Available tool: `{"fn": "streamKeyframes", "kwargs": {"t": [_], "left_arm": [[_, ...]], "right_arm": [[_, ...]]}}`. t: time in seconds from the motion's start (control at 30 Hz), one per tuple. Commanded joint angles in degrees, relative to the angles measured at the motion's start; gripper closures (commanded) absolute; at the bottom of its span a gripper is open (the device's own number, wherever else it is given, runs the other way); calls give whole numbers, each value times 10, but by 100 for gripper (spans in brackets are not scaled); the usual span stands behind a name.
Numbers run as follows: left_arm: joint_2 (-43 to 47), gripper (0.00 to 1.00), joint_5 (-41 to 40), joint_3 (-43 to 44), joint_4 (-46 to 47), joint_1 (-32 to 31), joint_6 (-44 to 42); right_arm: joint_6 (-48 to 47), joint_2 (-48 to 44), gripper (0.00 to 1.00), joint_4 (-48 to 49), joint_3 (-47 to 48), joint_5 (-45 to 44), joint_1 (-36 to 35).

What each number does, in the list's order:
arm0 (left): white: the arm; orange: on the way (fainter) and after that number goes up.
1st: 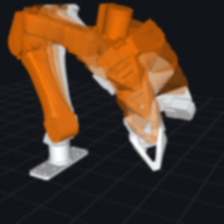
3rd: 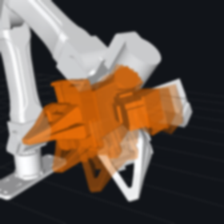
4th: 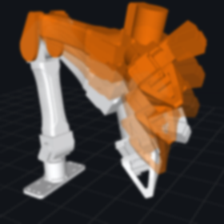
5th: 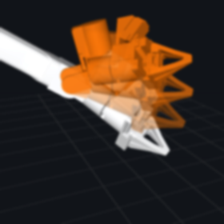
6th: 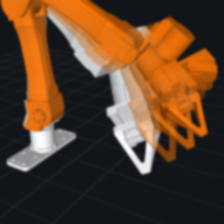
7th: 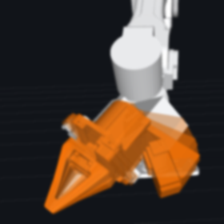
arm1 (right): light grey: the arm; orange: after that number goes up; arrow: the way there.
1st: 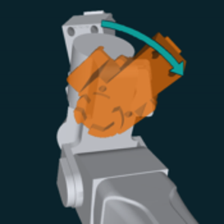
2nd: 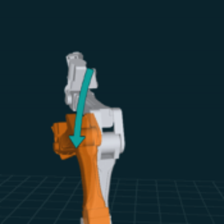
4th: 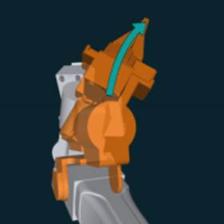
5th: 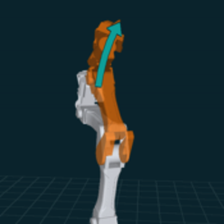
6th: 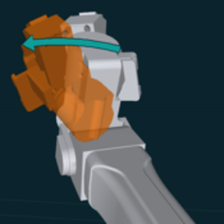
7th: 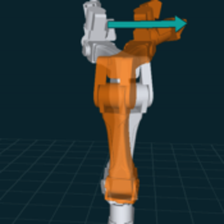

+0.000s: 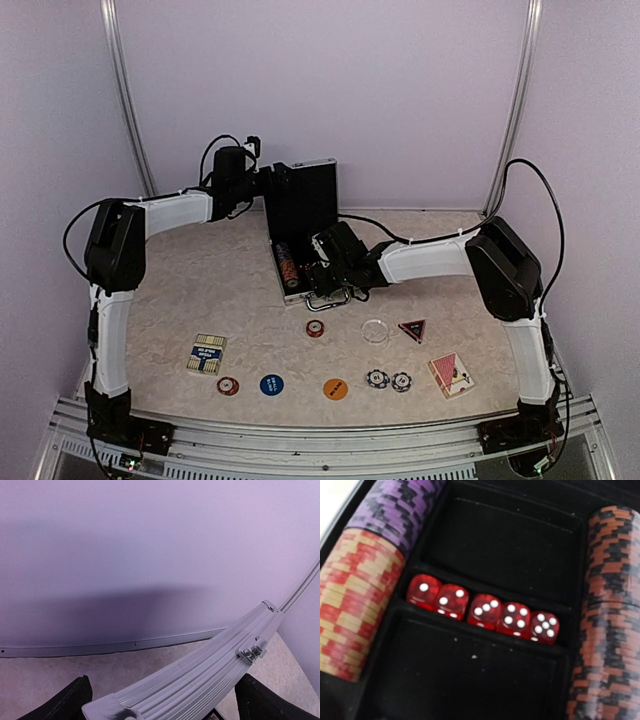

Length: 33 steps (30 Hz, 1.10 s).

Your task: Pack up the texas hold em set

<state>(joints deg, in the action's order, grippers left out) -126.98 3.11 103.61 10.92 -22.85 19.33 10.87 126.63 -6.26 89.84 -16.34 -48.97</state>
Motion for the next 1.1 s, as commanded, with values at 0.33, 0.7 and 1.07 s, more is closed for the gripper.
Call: {"fn": "streamKeyframes", "kwargs": {"t": [0.33,0.7,1.07], "left_arm": [[75,1,-13,-109,67,-22,-23],[93,1,-16,-125,75,-39,-20],[109,1,-14,-156,82,-49,-19]], "right_arm": [[-10,15,20,-84,7,16,-12],[-7,5,20,-85,8,15,-12],[-3,-5,20,-82,1,14,-12]]}}
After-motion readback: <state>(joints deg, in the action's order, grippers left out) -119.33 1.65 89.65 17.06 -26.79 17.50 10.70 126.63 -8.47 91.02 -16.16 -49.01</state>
